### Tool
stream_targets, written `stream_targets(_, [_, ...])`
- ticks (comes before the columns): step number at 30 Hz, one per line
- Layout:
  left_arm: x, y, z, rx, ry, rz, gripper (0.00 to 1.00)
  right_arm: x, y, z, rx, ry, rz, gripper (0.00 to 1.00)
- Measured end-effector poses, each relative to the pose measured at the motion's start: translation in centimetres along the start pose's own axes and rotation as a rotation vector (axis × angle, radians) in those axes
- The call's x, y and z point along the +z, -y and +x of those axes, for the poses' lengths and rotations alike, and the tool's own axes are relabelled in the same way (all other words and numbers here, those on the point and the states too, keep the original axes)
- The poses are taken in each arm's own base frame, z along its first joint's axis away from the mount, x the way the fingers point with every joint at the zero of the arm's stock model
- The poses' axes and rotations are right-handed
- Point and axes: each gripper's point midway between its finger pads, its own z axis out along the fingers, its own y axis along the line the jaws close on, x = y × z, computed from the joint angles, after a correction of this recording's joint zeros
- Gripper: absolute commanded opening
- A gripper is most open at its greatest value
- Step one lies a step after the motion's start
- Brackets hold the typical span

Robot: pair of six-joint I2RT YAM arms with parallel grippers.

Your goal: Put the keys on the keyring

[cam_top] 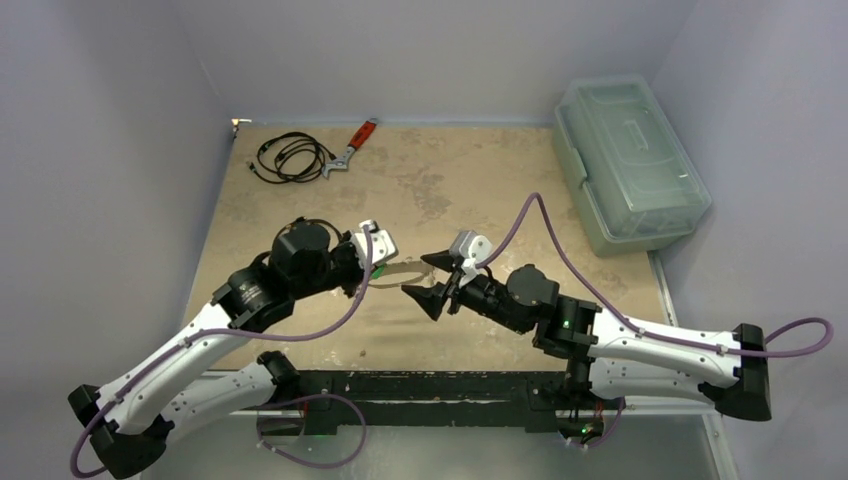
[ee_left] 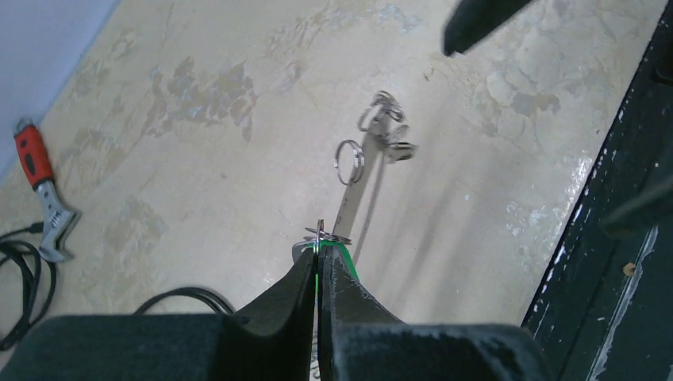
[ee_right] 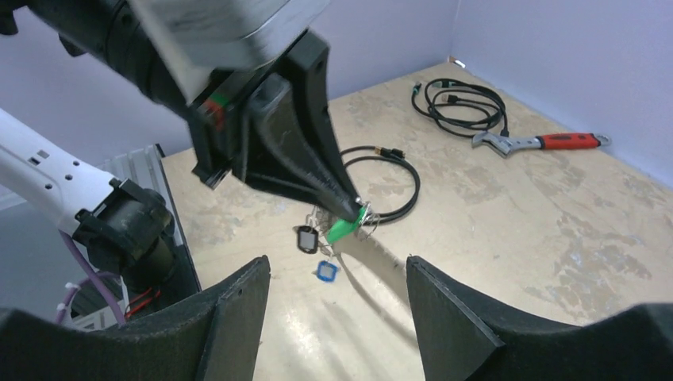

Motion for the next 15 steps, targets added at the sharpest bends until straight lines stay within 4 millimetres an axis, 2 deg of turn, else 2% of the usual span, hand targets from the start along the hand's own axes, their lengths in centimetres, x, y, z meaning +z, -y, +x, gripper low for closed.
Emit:
stream_targets(7, [1.4, -1.2, 0.2, -0.157, -0.073, -0.073, 0.00, -0.6, 0.1, 1.9, 0.008, 0.005, -0.004, 0.65])
stream_targets(12, [2.1, -1.2, 0.0, -0.293, -0.089, -0.096, 0.00, -1.6, -0.4, 3.7, 0.012, 0.047, -0.051, 0.67])
stream_targets(15, [2.3, -1.0, -0.4, -0.382, -0.076, -0.106, 0.00, -1.5, -0.6, 4.2, 0.006, 0.063, -0.063, 0.70])
